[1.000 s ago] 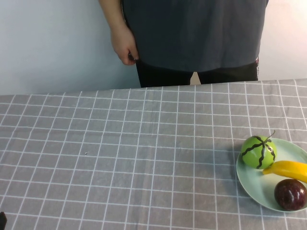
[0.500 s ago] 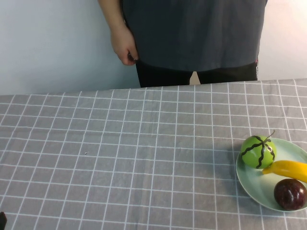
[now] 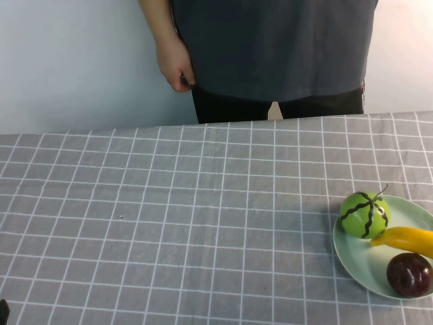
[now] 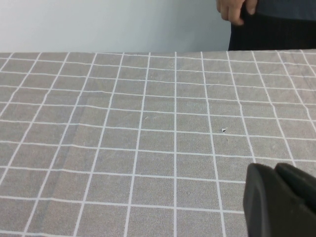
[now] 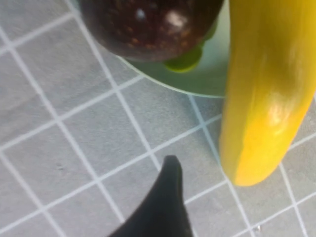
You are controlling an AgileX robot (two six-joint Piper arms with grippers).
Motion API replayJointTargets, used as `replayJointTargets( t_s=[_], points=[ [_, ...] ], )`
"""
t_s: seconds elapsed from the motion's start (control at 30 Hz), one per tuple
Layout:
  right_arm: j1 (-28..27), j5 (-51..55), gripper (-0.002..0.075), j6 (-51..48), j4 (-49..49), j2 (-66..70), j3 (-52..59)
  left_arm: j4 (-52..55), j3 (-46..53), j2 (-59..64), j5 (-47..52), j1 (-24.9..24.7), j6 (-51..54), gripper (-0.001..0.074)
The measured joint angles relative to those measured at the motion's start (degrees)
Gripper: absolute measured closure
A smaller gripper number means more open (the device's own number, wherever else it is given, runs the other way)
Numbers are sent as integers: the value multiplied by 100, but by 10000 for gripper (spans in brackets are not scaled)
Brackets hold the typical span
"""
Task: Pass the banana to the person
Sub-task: Pick up the banana
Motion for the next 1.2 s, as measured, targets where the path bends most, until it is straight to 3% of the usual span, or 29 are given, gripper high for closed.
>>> replayJointTargets(
  t_s=[0.47, 0.9, 1.0, 1.2],
  points=[
    [-159, -721, 104, -1162, 1000, 671, 0, 0, 0, 0, 0, 0, 0, 740],
    [-159, -1337, 113, -1312, 1653, 1038, 0, 0, 0, 0, 0, 0, 0, 740],
    [-159, -1374, 161, -1312, 1790, 1084, 0, 0, 0, 0, 0, 0, 0, 740],
    [-159, -1374, 343, -1312, 1869, 1084, 0, 0, 0, 0, 0, 0, 0, 740]
  ],
)
